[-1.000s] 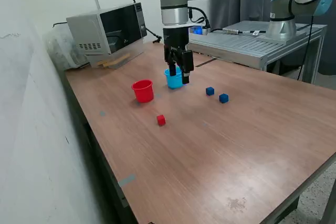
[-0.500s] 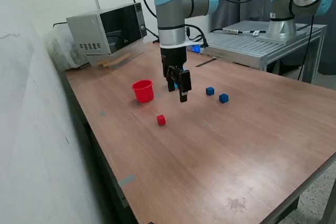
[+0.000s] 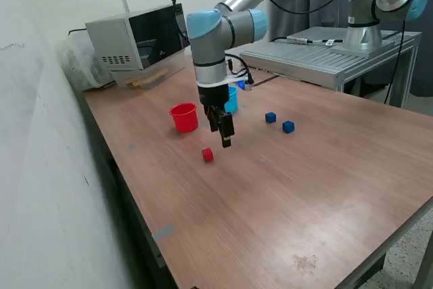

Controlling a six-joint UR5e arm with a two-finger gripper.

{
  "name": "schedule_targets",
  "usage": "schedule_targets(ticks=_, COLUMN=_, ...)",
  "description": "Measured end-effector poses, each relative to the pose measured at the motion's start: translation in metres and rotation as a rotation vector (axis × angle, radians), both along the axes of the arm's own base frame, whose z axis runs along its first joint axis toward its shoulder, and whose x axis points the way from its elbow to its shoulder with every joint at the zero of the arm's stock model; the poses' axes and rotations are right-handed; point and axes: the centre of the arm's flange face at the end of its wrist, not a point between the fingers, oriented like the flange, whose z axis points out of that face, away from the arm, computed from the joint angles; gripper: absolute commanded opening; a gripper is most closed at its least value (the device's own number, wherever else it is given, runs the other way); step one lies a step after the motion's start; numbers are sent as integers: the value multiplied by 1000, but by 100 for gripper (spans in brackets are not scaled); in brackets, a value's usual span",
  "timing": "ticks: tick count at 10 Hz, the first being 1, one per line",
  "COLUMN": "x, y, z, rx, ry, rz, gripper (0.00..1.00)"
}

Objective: Place red objects in the red bin, and blue objects in the blue bin.

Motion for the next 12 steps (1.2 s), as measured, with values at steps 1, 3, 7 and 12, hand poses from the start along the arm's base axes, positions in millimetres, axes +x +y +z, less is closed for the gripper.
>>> schedule_targets(ticks=1, x=-2, y=4, z=-9, rx=0, ry=-8, rz=-3, gripper=100)
schedule_targets(ticks=3, x=-6, y=6, z=-18, rx=-1, ry=-9, rz=-2, gripper=100)
schedule_targets(ticks=7, x=-17, y=8, z=-15, rx=0, ry=19, rz=10, gripper=100)
schedule_targets(ticks=12, x=-26, y=15, z=-23, rx=5, ry=47, rz=17, gripper=0)
